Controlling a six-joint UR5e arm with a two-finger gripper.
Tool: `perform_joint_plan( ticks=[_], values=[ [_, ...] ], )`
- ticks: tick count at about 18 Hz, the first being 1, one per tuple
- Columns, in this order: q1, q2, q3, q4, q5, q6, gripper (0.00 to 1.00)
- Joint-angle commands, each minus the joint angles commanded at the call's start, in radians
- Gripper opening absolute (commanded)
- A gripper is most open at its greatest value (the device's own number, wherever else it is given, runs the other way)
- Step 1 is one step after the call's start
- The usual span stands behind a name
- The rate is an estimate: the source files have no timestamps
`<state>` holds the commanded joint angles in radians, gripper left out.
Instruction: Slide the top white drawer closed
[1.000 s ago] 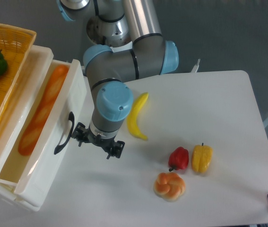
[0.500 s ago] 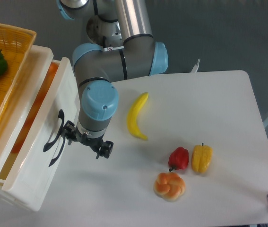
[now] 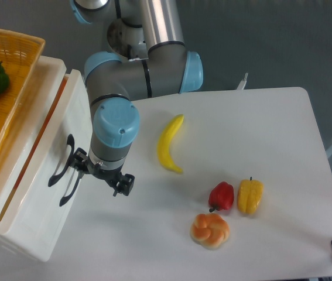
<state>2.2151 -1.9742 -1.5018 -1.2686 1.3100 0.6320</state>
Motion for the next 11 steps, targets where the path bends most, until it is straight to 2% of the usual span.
perform_joint_plan(
  ticks=[11],
  values=[
    [-0.003, 0.000, -0.002, 0.000, -0.008, -0.009, 1.00]
  ],
)
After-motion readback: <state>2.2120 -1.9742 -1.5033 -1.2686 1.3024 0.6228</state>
